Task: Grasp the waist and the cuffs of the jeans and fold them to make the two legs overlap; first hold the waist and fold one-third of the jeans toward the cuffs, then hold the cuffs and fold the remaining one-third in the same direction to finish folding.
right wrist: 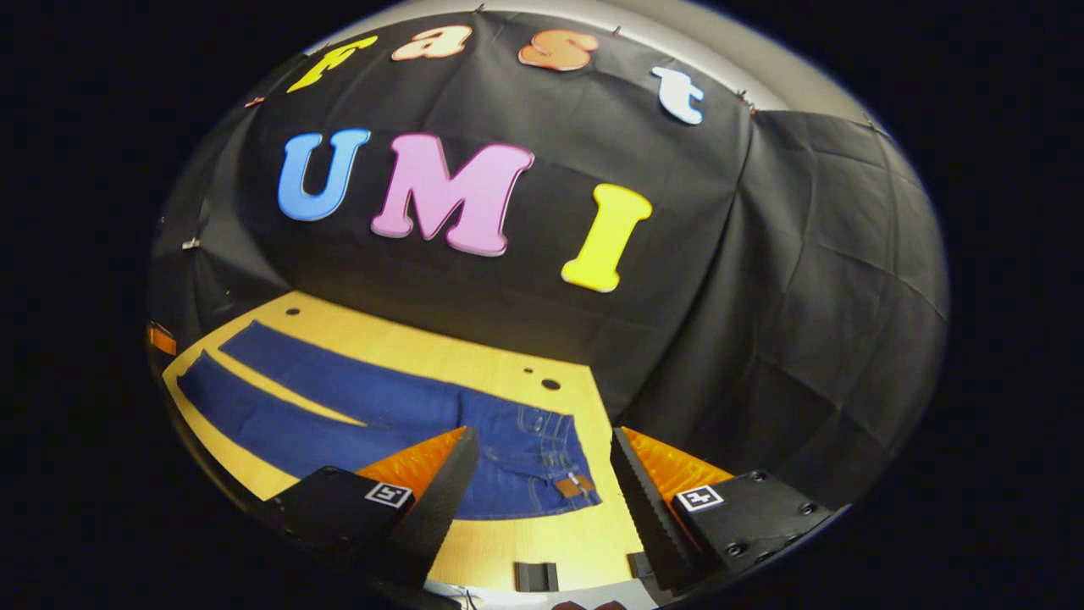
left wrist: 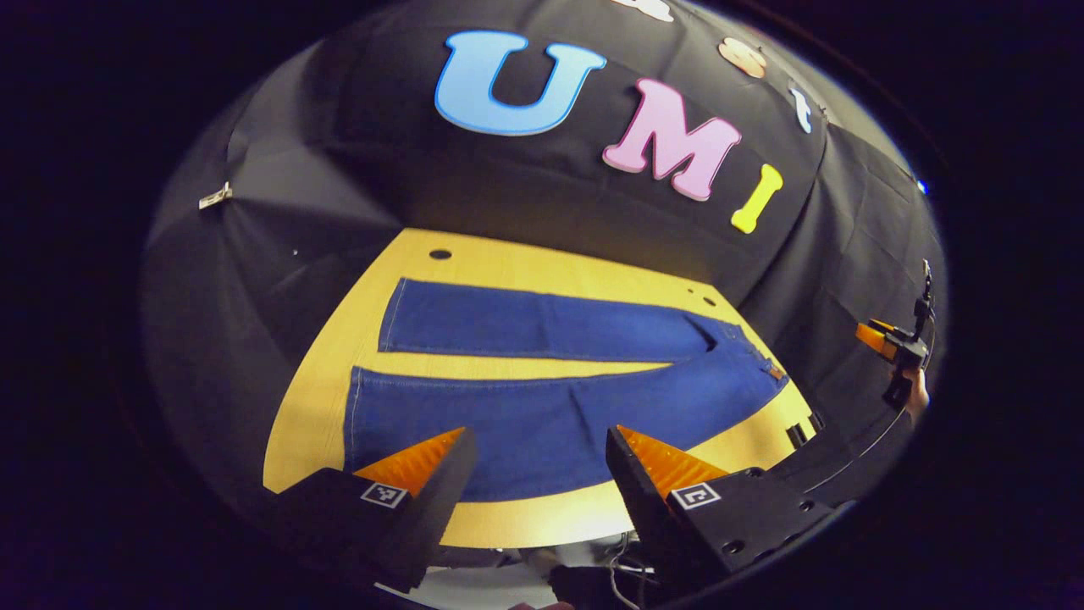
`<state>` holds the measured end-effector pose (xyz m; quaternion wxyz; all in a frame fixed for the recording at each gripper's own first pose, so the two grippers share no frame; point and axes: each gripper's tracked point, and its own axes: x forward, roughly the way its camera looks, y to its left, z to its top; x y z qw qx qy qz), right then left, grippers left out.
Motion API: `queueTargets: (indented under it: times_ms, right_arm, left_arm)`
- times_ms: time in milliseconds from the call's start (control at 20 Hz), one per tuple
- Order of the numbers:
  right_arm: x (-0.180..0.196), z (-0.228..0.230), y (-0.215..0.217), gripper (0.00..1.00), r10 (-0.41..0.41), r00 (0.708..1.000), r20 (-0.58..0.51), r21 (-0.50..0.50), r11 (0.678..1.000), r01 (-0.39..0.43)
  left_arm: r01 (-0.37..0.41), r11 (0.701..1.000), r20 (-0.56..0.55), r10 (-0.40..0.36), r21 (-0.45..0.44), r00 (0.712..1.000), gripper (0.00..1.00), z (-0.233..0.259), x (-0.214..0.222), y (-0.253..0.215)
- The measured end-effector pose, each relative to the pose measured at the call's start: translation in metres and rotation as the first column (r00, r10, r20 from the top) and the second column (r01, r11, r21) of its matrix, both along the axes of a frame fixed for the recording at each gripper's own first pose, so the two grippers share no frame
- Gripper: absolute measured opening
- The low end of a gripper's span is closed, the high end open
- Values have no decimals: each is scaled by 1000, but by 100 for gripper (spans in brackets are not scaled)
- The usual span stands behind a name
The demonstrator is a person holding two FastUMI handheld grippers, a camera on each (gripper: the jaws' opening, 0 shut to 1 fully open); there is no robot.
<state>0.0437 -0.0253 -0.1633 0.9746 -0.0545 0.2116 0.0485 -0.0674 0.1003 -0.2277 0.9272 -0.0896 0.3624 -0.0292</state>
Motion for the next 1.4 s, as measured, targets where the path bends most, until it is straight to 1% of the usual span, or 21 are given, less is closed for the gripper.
queueTargets:
  times_ms: [50, 150, 250, 350, 450, 500, 550, 600, 650, 750, 800, 850, 900, 950, 1000, 1050, 1100, 1200, 1250, 1350, 1400]
  right_arm:
    - [3, -18, 10, 96, 43, 998, -46, -9, 999, -44]
    - [13, -58, 27, 97, 135, 981, -138, -21, 990, -139]
    - [24, -92, 42, 96, 222, 947, -232, -13, 973, -232]
    - [35, -126, 53, 97, 309, 895, -322, -10, 944, -330]
    - [39, -163, 58, 97, 378, 819, -432, -7, 906, -422]
    - [42, -181, 60, 97, 407, 780, -475, 2, 887, -462]
    - [44, -196, 60, 98, 428, 744, -514, 10, 870, -493]
    - [46, -209, 61, 98, 446, 710, -546, 19, 853, -522]
    - [46, -220, 61, 98, 457, 674, -580, 28, 838, -545]
    - [41, -239, 60, 98, 479, 595, -646, 57, 807, -588]
    - [39, -244, 61, 98, 489, 565, -665, 64, 791, -608]
    - [40, -248, 61, 98, 494, 544, -678, 69, 779, -623]
    - [38, -254, 60, 98, 493, 523, -696, 79, 776, -626]
    - [36, -254, 61, 98, 484, 503, -716, 92, 780, -619]
    - [37, -253, 60, 98, 477, 493, -728, 98, 784, -613]
    - [38, -253, 62, 98, 473, 481, -738, 107, 786, -609]
    - [34, -254, 61, 98, 473, 462, -750, 122, 786, -606]
    - [34, -253, 63, 98, 492, 444, -749, 151, 778, -609]
    - [32, -253, 64, 98, 503, 430, -750, 165, 771, -615]
    - [28, -259, 57, 99, 520, 400, -755, 159, 737, -657]
    - [28, -262, 54, 100, 518, 384, -764, 151, 723, -674]
  left_arm:
    - [23, 999, -35, -21, 47, 999, 97, -13, -3, 9]
    - [105, 985, -90, -93, 139, 992, 97, -35, -2, 25]
    - [210, 962, -177, -179, 175, 968, 97, -53, -3, 28]
    - [320, 935, -279, -270, 155, 922, 97, -70, -5, 23]
    - [389, 903, -329, -316, 184, 890, 97, -81, 1, 30]
    - [431, 879, -367, -339, 204, 866, 97, -87, 4, 36]
    - [481, 848, -415, -363, 224, 834, 97, -97, 5, 43]
    - [540, 805, -469, -388, 246, 793, 97, -106, 4, 51]
    - [605, 753, -521, -418, 260, 744, 97, -111, -1, 55]
    - [730, 637, -606, -485, 249, 630, 97, -124, -11, 61]
    - [771, 587, -642, -497, 247, 584, 97, -128, -14, 64]
    - [800, 548, -673, -499, 243, 547, 98, -134, -18, 68]
    - [821, 517, -698, -495, 241, 517, 98, -136, -19, 68]
    - [843, 494, -722, -503, 211, 475, 98, -132, -24, 66]
    - [852, 479, -722, -510, 213, 467, 99, -130, -19, 58]
    - [859, 470, -737, -504, 203, 450, 94, -131, -20, 55]
    - [869, 457, -757, -496, 190, 426, 95, -132, -21, 54]
    - [888, 430, -770, -509, 162, 386, 96, -134, -20, 51]
    - [896, 419, -778, -511, 145, 365, 95, -133, -22, 50]
    - [899, 415, -779, -515, 139, 358, 95, -133, -21, 49]
    - [898, 418, -775, -519, 138, 361, 96, -132, -21, 47]
